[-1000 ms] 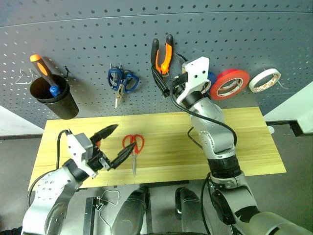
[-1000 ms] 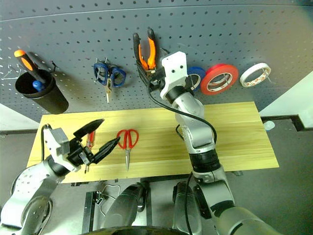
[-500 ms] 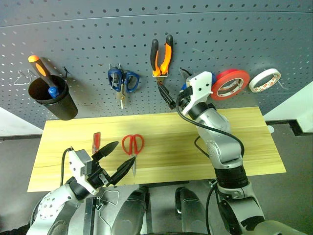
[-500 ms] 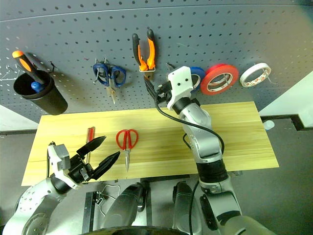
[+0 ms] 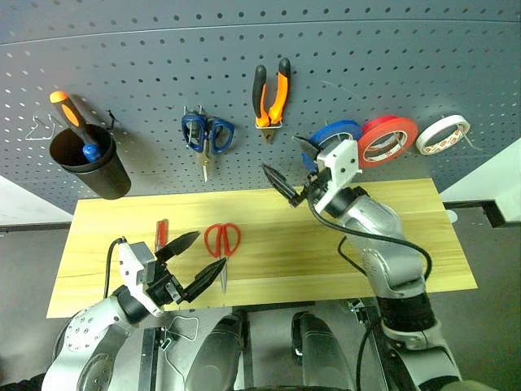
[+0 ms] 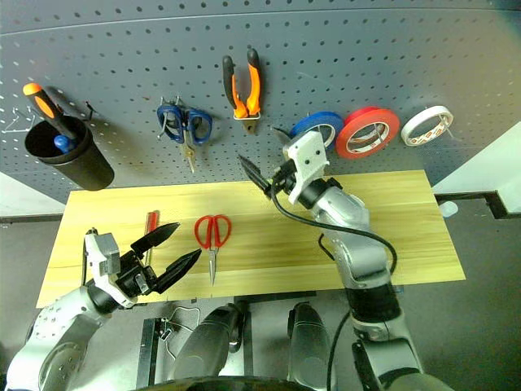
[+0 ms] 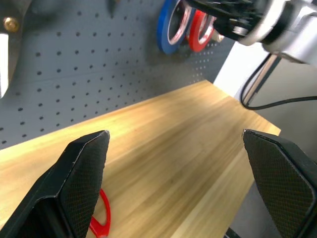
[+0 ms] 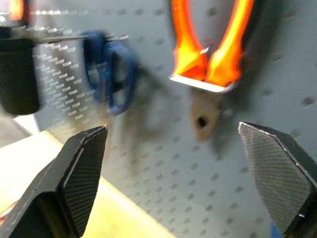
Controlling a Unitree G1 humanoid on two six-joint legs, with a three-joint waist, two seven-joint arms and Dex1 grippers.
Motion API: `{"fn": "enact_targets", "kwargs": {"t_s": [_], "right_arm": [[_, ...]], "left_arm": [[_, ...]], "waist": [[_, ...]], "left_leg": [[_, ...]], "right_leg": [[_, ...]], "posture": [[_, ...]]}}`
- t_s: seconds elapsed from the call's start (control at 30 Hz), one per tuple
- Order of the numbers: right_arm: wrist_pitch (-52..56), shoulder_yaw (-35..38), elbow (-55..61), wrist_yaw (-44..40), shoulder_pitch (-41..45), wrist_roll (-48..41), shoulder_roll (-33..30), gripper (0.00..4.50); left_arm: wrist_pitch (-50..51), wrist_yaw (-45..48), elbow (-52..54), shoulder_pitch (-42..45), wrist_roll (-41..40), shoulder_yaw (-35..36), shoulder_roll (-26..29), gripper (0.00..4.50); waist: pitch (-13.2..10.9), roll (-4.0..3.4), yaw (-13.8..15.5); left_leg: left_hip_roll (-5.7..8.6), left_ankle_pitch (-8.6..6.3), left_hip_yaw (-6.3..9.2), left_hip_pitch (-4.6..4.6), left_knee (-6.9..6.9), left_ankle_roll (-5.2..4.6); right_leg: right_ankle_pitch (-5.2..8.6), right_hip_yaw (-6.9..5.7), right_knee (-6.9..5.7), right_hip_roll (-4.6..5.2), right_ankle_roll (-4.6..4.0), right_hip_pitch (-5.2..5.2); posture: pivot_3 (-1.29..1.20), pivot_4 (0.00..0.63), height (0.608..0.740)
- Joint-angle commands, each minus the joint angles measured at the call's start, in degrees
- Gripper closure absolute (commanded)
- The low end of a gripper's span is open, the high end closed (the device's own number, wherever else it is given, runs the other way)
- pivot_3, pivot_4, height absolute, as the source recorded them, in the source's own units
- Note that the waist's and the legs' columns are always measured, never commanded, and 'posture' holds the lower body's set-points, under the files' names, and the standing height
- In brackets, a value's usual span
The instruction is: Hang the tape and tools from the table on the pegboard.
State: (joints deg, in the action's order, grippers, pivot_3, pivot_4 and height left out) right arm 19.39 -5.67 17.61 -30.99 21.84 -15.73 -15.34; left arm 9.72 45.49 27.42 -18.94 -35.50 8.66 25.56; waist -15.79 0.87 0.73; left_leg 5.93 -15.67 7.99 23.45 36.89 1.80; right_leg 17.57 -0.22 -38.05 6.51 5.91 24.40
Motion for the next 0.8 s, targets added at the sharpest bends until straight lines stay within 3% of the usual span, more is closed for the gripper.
{"fn": "enact_targets", "kwargs": {"t_s": [0.03,0.2,0.47,0.67,0.8], "right_arm": [[1.83,-0.87,6.01,-4.16,-1.9,-3.45,-2.55,0.04],[4.06,-0.52,10.07,-8.01,-4.95,-6.18,-7.26,0.04],[5.67,-0.34,11.25,-6.11,-3.78,-6.4,-7.79,0.04],[9.07,-1.39,14.88,-4.64,-2.34,-7.27,-8.01,0.04],[12.72,-1.57,18.91,-6.07,-3.59,-7.6,-11.76,0.04]], "left_arm": [[0.63,-3.24,0.47,0.83,2.44,0.65,0.47,0.0],[8.12,-16.42,1.99,7.05,5.07,1.5,-1.19,0.0],[31.69,-51.51,9.44,18.78,17.54,-3.85,-15.21,0.0],[46.95,-59.41,10.75,17.25,22.46,-8.84,-20.77,0.0],[54.33,-59.24,8.58,17.16,21.5,-7.37,-24.19,0.0]], "waist": [[0.0,0.0,0.06],[-0.04,0.07,0.33],[-0.24,0.42,1.29],[-0.54,0.82,1.86],[-0.76,0.93,1.99]], "left_leg": [[-0.02,0.0,0.0,0.0,0.0,0.0],[0.0,-0.01,0.0,0.0,0.06,-0.01],[-0.01,0.0,-0.03,-0.01,0.15,0.0],[0.03,-0.02,-0.05,0.01,0.14,-0.03],[0.03,-0.02,-0.05,0.01,0.17,-0.03]], "right_leg": [[0.0,0.0,0.0,-0.01,0.0,0.0],[0.0,-0.01,0.01,0.01,0.01,-0.04],[-0.05,-0.01,-0.07,-0.04,0.09,-0.06],[-0.05,0.0,-0.04,-0.02,0.09,-0.04],[-0.05,-0.01,-0.05,-0.02,0.09,-0.04]], "posture": [[0.13,0.285,0.725],[0.13,0.292,0.725],[0.12,0.309,0.725],[0.1,0.319,0.725],[0.08,0.324,0.725]]}}
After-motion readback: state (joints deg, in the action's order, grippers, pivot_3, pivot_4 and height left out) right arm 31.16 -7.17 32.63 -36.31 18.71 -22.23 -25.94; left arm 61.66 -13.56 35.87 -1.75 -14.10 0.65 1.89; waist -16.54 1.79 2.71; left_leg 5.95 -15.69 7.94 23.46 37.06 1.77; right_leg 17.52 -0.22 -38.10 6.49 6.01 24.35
